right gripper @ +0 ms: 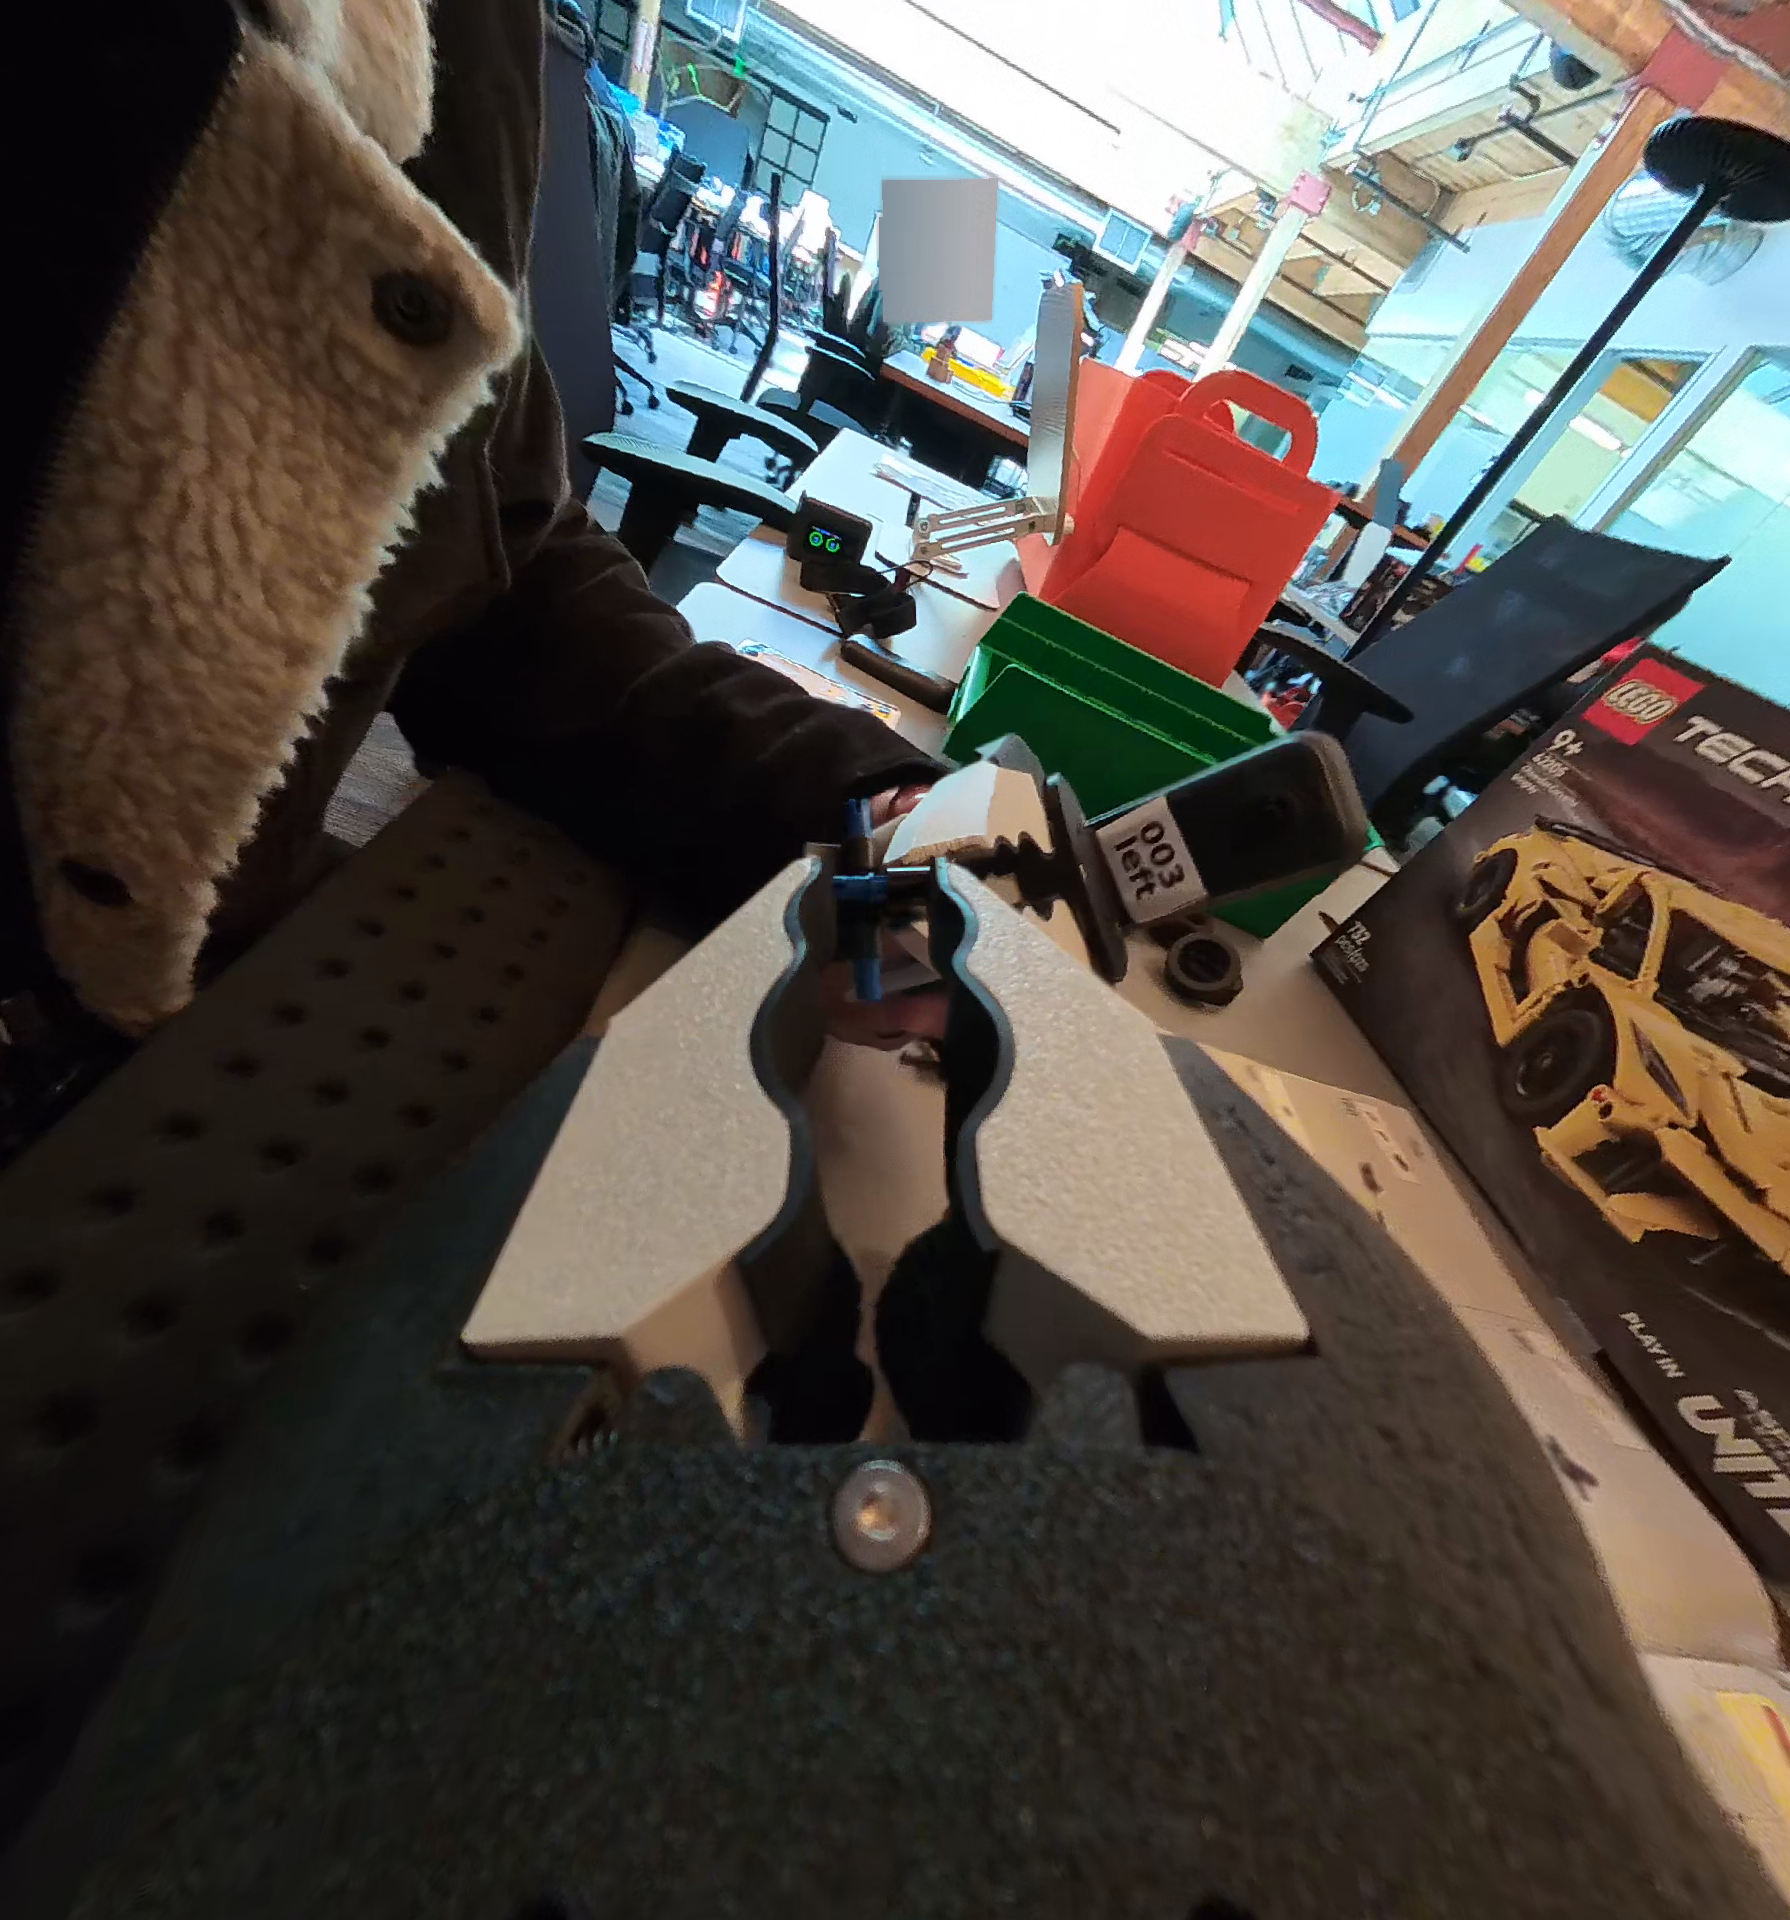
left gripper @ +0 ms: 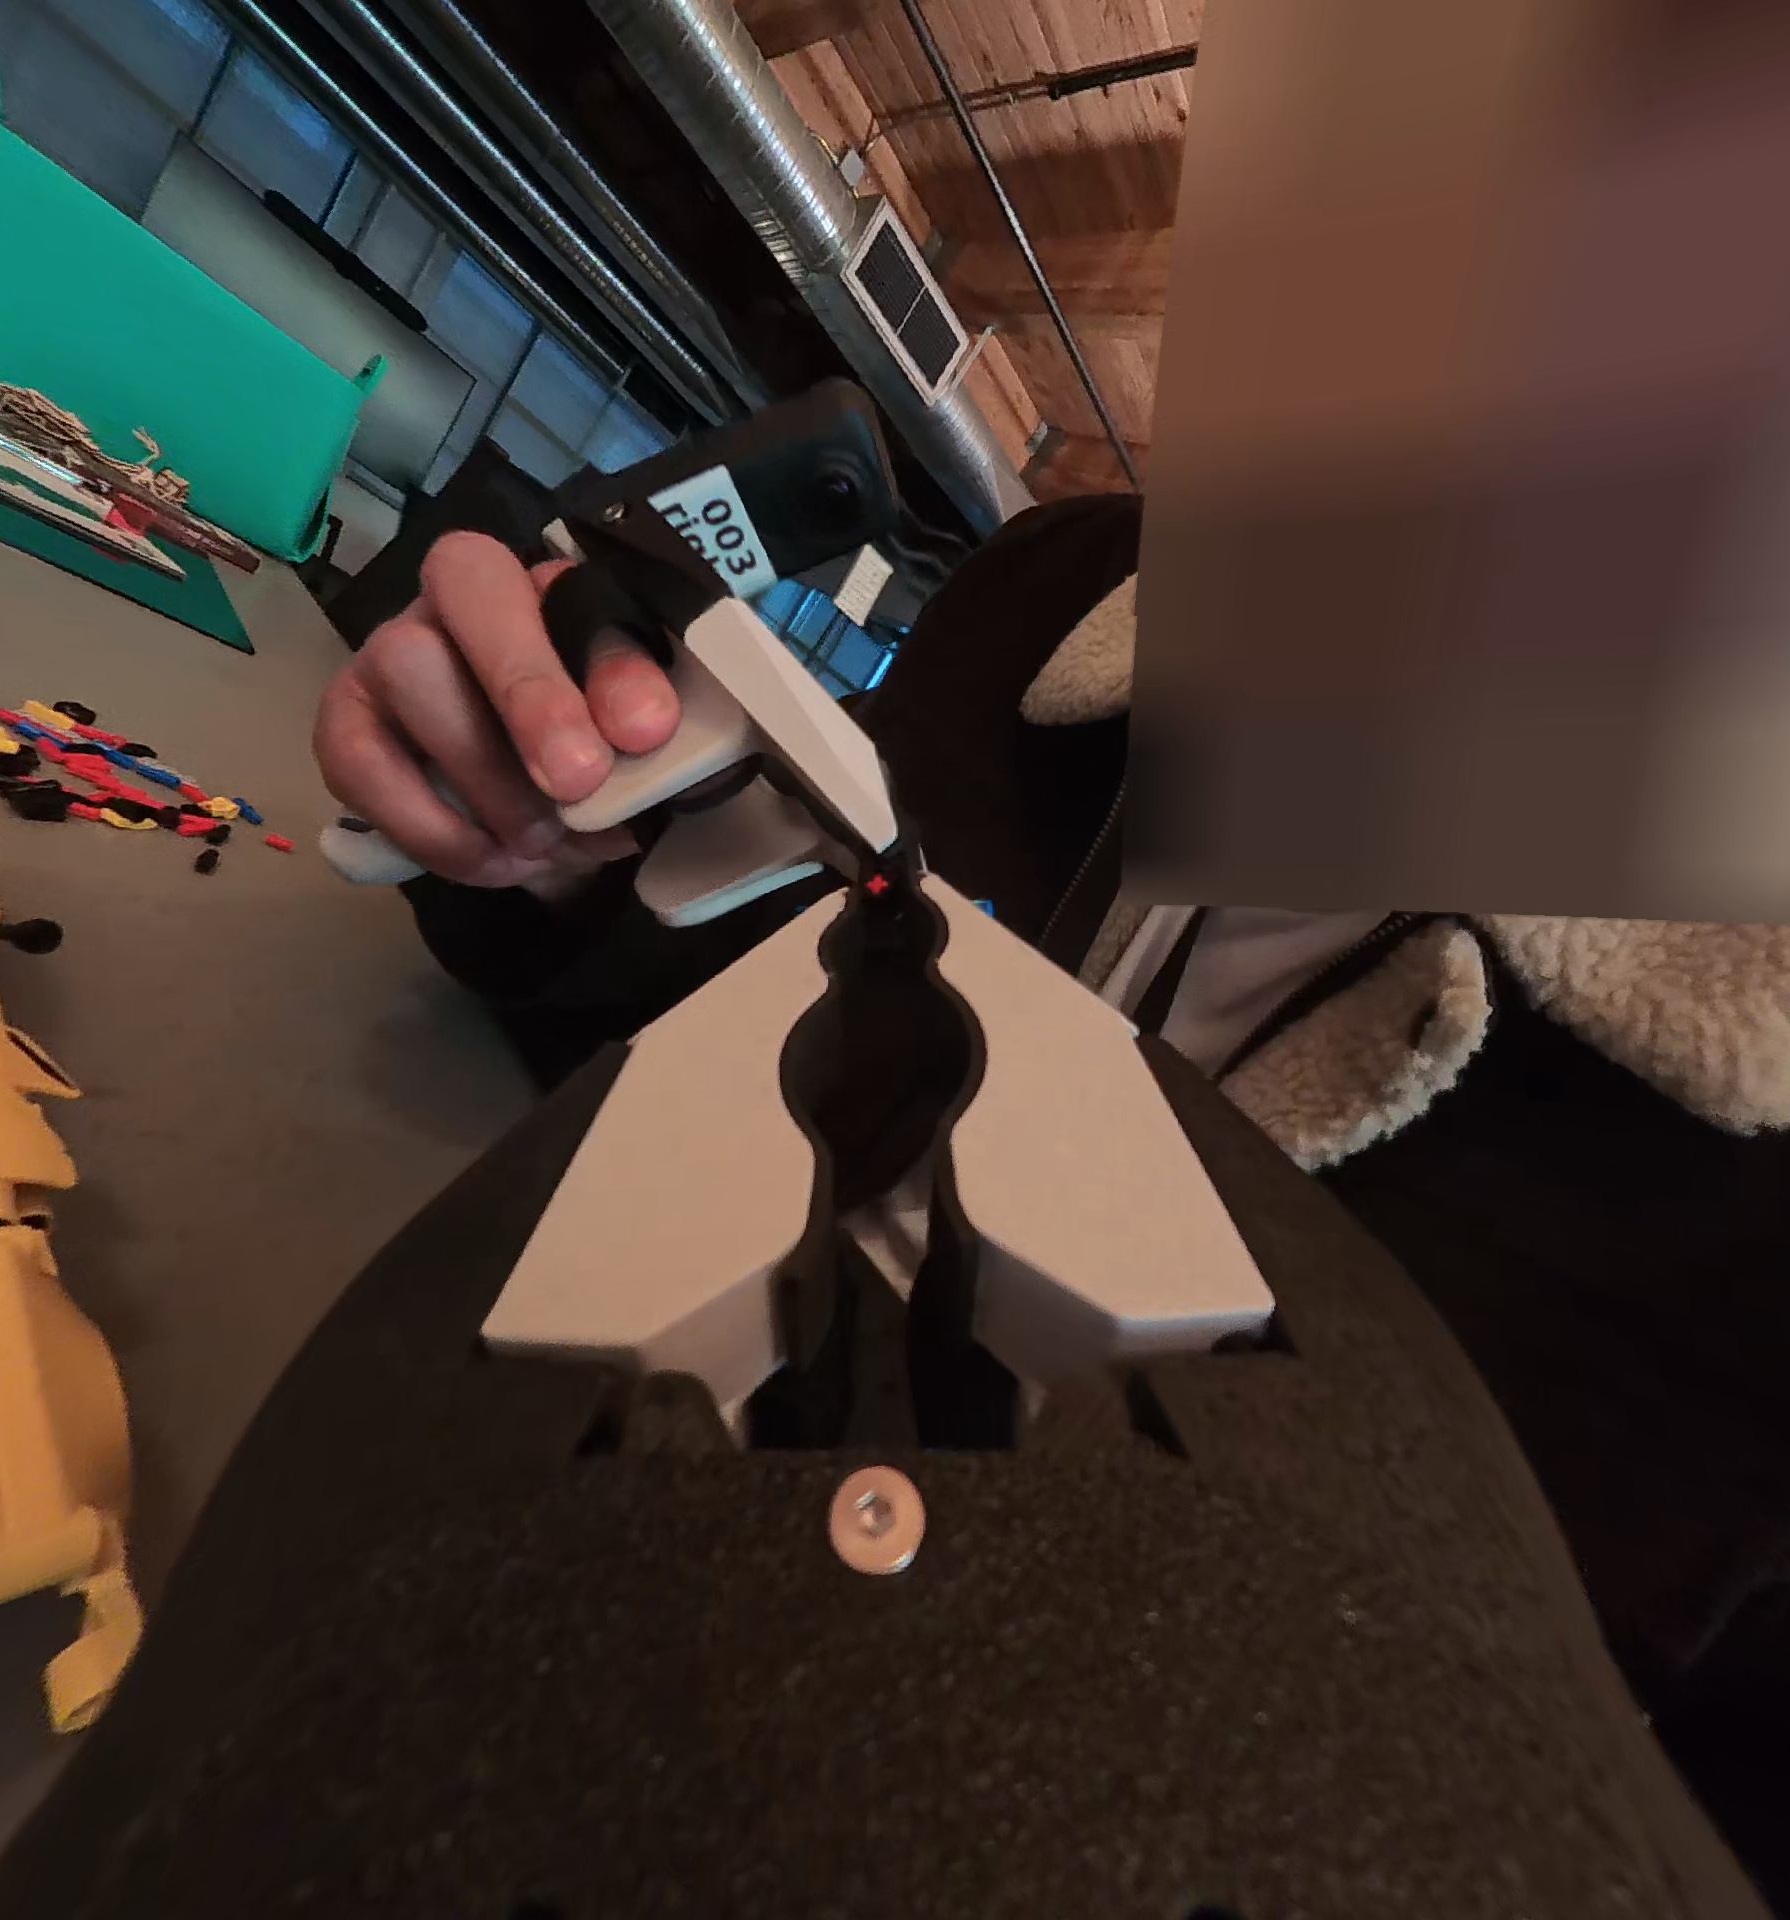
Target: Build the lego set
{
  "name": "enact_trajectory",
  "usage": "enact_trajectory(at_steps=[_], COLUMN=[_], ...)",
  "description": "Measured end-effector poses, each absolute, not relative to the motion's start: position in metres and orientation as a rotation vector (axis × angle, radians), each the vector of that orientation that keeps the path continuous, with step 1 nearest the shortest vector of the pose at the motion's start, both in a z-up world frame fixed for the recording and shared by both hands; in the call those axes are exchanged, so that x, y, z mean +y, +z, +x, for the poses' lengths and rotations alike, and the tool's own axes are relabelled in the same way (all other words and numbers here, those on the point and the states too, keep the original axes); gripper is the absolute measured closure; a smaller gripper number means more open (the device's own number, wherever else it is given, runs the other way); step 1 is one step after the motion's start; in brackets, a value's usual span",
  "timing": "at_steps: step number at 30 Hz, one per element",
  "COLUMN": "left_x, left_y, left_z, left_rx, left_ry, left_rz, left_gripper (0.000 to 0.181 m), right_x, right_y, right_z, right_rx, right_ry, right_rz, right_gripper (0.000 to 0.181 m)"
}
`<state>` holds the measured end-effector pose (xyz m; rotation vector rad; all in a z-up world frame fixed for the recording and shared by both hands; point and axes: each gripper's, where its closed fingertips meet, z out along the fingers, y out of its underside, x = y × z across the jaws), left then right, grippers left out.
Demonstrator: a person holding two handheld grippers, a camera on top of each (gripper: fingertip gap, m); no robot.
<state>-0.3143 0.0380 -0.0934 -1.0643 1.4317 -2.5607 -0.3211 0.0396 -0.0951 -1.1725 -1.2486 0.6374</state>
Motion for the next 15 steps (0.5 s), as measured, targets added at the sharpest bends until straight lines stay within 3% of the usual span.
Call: enact_trajectory(at_steps=[4,15], left_x=[0.044,0.052], left_y=[-0.102,-0.134], left_z=[-0.309,-0.295], left_rx=[1.435,1.472], left_ry=[-2.504,-2.383], left_rz=[-1.159,-1.452], left_gripper=[0.176,0.175], right_x=[0.046,0.059], right_y=[-0.108,-0.146], right_z=[-0.316,-0.308], right_rx=[-1.226,-1.381], right_ry=[0.695,0.323], right_rz=[-1.325,-1.462], right_gripper=[0.163,0.161])
